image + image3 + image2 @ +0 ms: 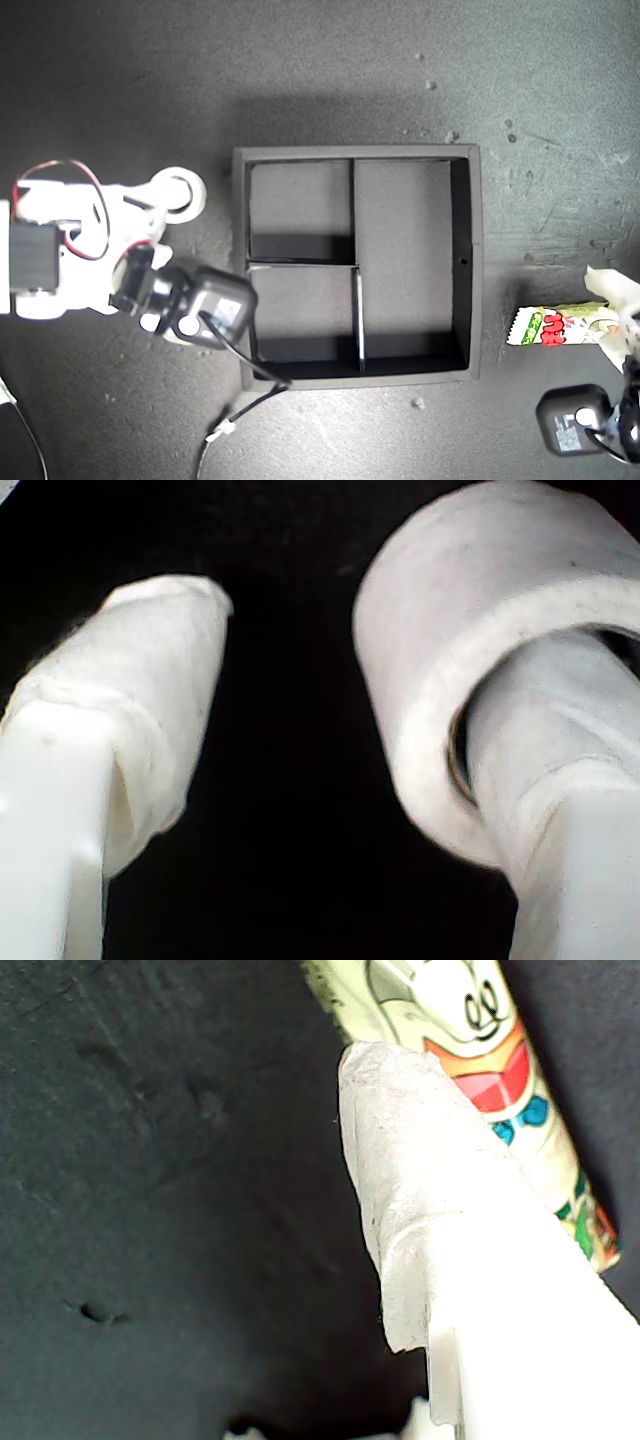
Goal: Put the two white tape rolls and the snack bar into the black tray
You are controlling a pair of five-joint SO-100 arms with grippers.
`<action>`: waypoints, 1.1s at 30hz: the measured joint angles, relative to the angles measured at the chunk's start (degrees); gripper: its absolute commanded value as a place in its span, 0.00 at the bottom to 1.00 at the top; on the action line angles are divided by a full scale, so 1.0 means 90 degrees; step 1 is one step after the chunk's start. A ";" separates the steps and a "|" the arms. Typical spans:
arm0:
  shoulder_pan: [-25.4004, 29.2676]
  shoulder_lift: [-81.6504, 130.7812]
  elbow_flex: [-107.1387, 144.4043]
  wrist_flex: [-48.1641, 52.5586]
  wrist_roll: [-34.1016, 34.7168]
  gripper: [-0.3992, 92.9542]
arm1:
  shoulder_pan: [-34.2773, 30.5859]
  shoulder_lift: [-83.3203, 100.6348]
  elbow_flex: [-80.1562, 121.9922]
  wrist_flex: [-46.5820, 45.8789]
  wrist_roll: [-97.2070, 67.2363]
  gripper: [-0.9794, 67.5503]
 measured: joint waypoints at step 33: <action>-0.0391 0.1445 0.0332 -0.0205 -0.0098 0.01 | -0.1035 0.0176 0.4561 -0.5010 0.2529 0.01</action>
